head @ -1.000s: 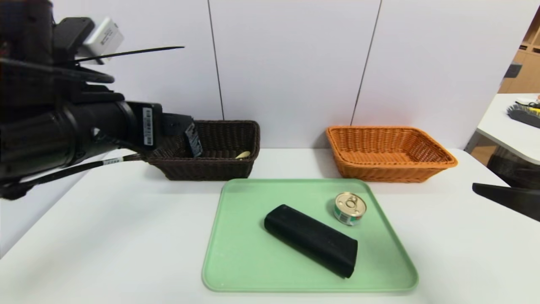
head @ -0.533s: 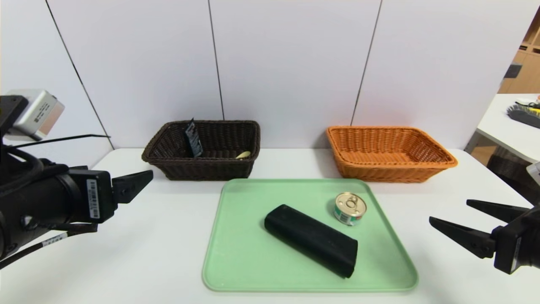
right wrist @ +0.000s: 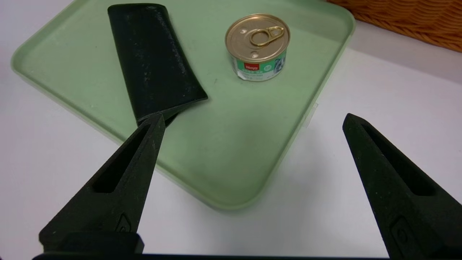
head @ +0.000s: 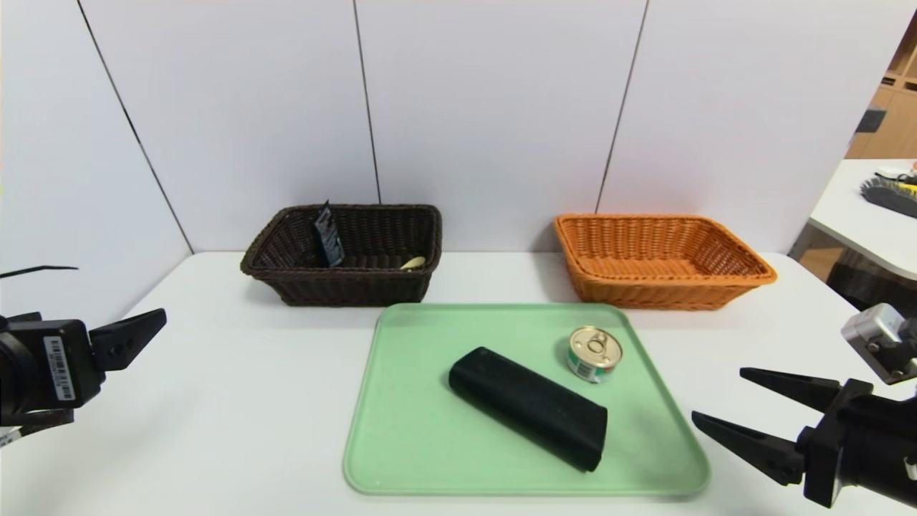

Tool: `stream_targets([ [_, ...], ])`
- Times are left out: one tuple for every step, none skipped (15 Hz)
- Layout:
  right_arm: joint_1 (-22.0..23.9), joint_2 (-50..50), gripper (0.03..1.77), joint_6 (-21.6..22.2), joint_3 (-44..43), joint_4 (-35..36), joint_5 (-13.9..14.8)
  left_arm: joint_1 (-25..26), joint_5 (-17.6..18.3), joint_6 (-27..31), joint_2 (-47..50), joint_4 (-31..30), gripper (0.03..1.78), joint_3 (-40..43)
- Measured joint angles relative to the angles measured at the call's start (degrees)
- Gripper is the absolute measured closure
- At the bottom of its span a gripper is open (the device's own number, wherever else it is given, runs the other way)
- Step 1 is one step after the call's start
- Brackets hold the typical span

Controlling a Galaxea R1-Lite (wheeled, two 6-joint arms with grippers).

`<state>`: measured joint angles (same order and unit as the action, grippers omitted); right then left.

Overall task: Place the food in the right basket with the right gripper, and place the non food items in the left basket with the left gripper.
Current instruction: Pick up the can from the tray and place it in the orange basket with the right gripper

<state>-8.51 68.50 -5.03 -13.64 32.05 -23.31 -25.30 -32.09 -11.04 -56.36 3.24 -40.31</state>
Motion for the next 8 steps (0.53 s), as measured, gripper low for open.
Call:
stream_targets([
  [-0.39, 1.71, 0.1, -0.17, 0.15, 2.27, -0.01, 0.83, 0.01, 0.11, 0.84, -0.05, 0.12, 0.68],
  [-0.66, 3.52, 0.1, -0.37, 0.24, 4.61, -0.01, 1.35, 0.04, 0.16, 1.58, -0.05, 0.12, 1.18],
  [-0.83, 5.53, 0.1, -0.66, 0.28, 7.28, 0.0, 1.6, 0.09, 0.16, 2.19, -0.02, 0.12, 1.6],
  [-0.99, 7.9, 0.1, -1.22, 0.3, 10.45, 0.05, 1.71, 0.11, 0.16, 2.61, -0.07, 0.12, 1.82],
  [-1.27, 10.25, 0.1, -2.04, 0.37, 13.34, 0.11, 1.77, 0.11, 0.16, 2.84, -0.18, 0.12, 1.9],
  [-1.68, 12.67, 0.1, -2.76, 0.39, 16.15, 0.22, 1.79, 0.12, 0.09, 3.05, -0.24, 0.12, 1.9],
  [-2.27, 15.13, 0.1, -3.17, 0.41, 19.03, 0.3, 1.82, 0.12, 0.07, 3.17, -0.24, 0.12, 1.89],
  [-2.86, 17.2, 0.1, -3.64, 0.41, 21.37, 0.38, 1.84, 0.15, 0.07, 3.27, -0.24, 0.12, 1.84],
])
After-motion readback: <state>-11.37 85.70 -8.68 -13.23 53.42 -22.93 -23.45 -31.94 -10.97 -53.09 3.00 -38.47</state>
